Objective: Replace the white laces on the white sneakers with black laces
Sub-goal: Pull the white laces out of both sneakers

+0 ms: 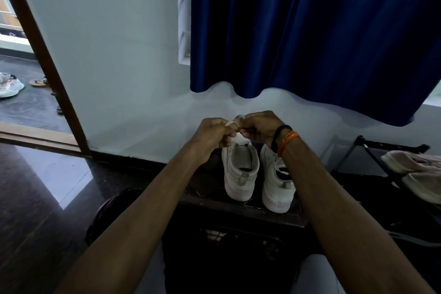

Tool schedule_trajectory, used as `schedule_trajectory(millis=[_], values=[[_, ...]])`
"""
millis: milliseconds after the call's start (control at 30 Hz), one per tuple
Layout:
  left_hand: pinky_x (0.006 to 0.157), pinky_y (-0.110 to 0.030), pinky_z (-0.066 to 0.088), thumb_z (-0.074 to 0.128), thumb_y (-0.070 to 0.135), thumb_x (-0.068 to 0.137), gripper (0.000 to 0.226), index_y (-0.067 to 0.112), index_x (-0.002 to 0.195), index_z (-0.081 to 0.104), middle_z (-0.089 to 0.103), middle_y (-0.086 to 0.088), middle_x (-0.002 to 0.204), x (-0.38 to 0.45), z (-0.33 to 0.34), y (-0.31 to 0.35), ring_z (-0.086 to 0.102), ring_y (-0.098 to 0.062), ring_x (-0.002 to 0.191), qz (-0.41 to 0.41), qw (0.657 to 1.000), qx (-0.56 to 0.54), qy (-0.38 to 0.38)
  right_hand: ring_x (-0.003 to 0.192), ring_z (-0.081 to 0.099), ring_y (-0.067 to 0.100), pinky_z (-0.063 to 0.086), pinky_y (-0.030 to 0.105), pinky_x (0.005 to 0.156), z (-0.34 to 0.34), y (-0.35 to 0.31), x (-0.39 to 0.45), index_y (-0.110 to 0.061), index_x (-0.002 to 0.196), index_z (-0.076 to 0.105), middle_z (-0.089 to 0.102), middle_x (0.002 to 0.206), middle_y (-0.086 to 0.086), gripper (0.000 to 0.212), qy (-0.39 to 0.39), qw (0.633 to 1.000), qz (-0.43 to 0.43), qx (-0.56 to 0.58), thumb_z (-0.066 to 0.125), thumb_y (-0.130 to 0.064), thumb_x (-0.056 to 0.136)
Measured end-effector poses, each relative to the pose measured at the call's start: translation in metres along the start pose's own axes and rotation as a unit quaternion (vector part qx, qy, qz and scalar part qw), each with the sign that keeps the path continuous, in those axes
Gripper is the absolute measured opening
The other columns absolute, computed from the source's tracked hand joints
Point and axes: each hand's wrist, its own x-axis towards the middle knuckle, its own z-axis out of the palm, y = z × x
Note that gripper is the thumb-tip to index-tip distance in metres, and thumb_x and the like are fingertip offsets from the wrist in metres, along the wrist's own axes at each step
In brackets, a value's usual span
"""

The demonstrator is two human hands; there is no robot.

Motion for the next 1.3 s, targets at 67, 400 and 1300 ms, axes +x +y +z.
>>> schedule_trajectory(millis=[67, 400, 1300], values=[[0.057, -0.027, 0.046, 0.066, 0.005, 0.092, 0.006, 0.000, 0.095, 0.068, 0.061, -0.007, 0.068, -0.001, 0.002, -0.007, 0.051, -0.015, 0.060, -0.020, 0.999, -0.025, 0.023, 0.060, 0.065, 0.011, 0.058, 0.019, 0.058, 0.001, 0.005, -0.002, 0.013, 0.112, 0.068, 0.069, 0.086, 0.016, 0.033, -0.001, 1.000, 0.002, 0.001, 0.076, -0.006, 0.087], [0.056, -0.014, 0.043, 0.080, 0.024, 0.084, 0.011, 0.015, 0.082, 0.076, 0.072, 0.001, 0.073, -0.011, 0.006, -0.031, 0.059, -0.002, 0.062, 0.154, 0.963, 0.199, 0.098, 0.041, 0.056, 0.007, 0.047, 0.016, 0.042, 0.009, 0.004, -0.011, 0.005, 0.092, 0.068, 0.064, 0.068, 0.011, 0.020, -0.011, 0.995, 0.026, -0.097, 0.078, -0.013, 0.087], [0.102, -0.045, 0.049, 0.032, 0.021, 0.106, 0.038, 0.004, 0.095, 0.064, 0.074, -0.014, 0.086, -0.017, -0.002, -0.025, 0.070, -0.028, 0.086, -0.150, 0.956, -0.248, 0.045, 0.065, 0.072, 0.013, 0.059, 0.022, 0.061, 0.021, 0.016, -0.017, -0.012, 0.086, 0.080, 0.075, 0.075, 0.005, 0.005, 0.001, 0.936, -0.159, -0.313, 0.082, -0.016, 0.082]])
